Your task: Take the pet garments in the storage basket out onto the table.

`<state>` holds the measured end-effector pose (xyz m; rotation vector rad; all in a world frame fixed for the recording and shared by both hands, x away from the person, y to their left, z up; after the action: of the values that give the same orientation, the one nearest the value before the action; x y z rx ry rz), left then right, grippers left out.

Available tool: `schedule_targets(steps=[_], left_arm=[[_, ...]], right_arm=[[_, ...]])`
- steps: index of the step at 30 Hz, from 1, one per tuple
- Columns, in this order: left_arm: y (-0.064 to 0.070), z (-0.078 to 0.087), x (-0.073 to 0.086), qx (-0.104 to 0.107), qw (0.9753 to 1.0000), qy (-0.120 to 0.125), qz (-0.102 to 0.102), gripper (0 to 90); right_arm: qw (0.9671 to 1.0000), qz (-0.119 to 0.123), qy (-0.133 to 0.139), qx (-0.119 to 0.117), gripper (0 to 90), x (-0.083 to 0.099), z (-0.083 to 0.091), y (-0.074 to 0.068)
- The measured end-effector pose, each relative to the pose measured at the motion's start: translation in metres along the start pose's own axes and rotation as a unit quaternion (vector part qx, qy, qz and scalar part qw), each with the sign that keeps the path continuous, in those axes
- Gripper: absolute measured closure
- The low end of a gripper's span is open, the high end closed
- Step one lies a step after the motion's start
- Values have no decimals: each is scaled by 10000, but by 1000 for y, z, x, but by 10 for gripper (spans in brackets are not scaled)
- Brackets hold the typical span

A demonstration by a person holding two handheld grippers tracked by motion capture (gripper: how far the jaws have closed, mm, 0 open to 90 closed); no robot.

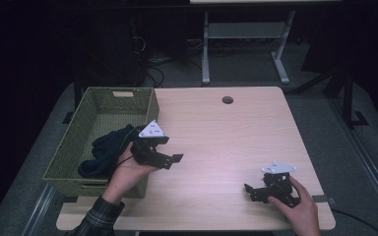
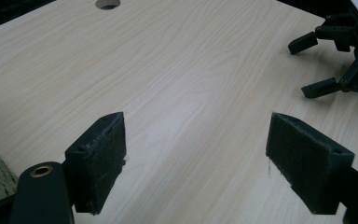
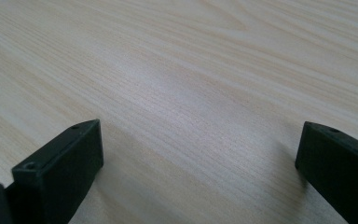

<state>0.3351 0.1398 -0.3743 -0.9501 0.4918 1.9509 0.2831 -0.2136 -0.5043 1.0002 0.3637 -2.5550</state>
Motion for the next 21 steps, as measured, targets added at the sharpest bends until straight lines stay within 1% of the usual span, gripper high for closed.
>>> schedule_targets(steps=[5,7,10,14,15,18,21], left_arm=[[-3,3,2,-32,10000,-35,-23,196],[-4,4,2,-53,10000,-12,20,196],[-6,8,2,-89,10000,-19,13,197],[-9,11,3,-119,9999,-1,42,198],[-9,11,4,-129,9999,24,82,199],[-12,15,5,-158,9998,-9,71,201],[-15,19,5,-182,9998,26,107,209]], right_arm=[[10000,2,-1,-1,5,0,0,0],[10000,2,-1,-1,5,0,0,0],[10000,4,-2,-2,5,0,0,0],[10000,3,-1,-2,5,0,0,0],[10000,4,-2,-2,5,0,0,0],[10000,5,-1,-2,5,0,0,0],[10000,6,-2,-2,5,0,0,0]])
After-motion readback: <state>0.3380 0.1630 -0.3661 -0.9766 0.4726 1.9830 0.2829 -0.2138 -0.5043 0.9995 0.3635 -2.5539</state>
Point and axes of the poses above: each handheld gripper's, and its own axes: z roughly backward along the jaws, x roughly out of its underside, y roughly to its right, the point moved 3 cm from there along -z, roughly forward along the jaws, and after that the axes turned 6 degrees about -z, right-handed, at the moved point
